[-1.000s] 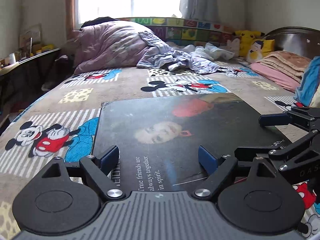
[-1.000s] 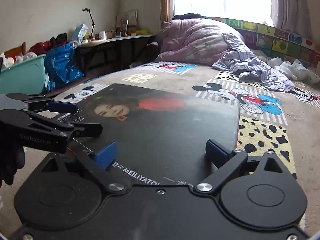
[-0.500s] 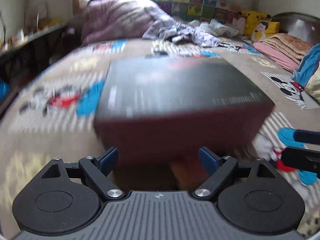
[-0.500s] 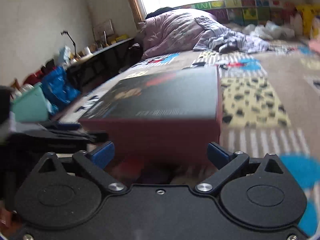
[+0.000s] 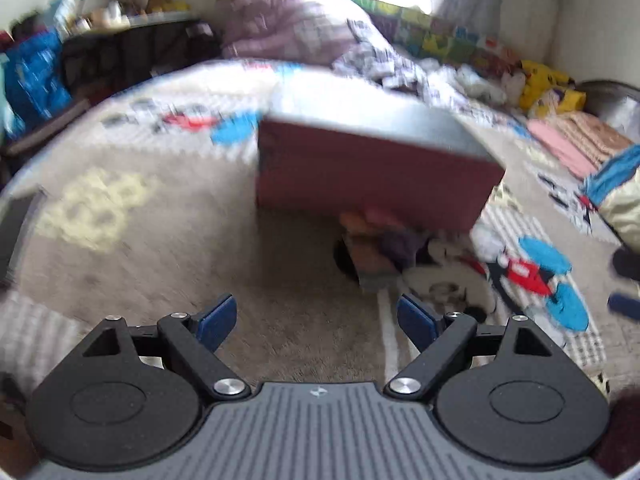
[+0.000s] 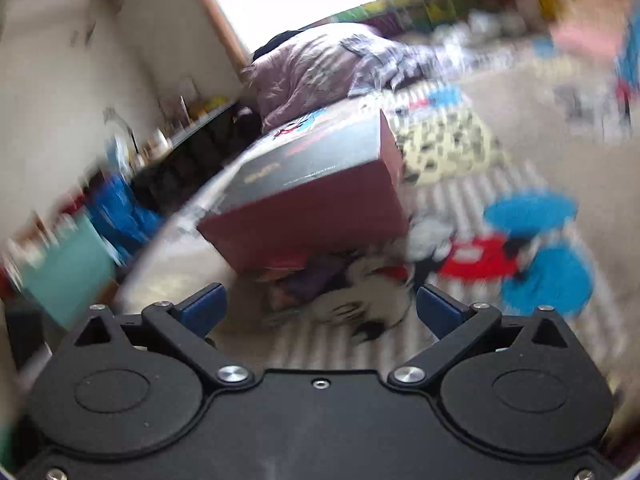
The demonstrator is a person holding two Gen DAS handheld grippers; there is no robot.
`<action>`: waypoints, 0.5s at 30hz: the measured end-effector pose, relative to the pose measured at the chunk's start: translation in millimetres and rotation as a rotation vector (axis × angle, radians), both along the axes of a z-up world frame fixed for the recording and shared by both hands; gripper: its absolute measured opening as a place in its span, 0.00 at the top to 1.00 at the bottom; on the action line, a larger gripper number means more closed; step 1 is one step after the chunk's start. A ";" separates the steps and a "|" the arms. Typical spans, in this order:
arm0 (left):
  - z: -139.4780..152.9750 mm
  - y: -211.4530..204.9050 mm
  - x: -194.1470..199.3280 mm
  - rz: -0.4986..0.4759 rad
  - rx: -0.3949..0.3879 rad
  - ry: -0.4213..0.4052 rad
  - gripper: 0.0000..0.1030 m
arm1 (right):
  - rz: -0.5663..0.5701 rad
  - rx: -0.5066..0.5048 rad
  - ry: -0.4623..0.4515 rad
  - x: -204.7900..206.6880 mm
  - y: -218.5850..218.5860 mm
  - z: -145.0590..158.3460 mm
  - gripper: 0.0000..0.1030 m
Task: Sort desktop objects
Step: 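Open both tools to leave the book on the box and withdraw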
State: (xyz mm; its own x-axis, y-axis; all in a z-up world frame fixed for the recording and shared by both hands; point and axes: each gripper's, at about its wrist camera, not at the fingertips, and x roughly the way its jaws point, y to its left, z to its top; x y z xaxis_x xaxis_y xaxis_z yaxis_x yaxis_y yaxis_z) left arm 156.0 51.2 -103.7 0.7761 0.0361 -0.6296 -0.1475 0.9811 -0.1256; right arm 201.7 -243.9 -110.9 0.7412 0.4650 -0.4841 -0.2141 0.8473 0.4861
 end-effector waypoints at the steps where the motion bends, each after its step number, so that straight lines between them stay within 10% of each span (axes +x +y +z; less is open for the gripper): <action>1: 10.8 -2.2 -7.2 0.012 0.013 -0.021 0.15 | -0.002 -0.012 0.000 -4.8 0.7 3.6 0.01; 15: 79.1 -47.5 -79.7 -0.110 0.119 -0.157 0.01 | -0.042 -0.134 -0.037 -76.9 10.8 52.7 0.01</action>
State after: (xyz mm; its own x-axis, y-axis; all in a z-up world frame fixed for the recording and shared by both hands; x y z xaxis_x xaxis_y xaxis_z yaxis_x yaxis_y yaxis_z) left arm 76.4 3.7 -24.7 0.8678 0.0130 -0.4968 -0.0269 0.9994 -0.0209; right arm 124.9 -233.1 -58.2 0.7773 0.3667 -0.5112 -0.1933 0.9124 0.3607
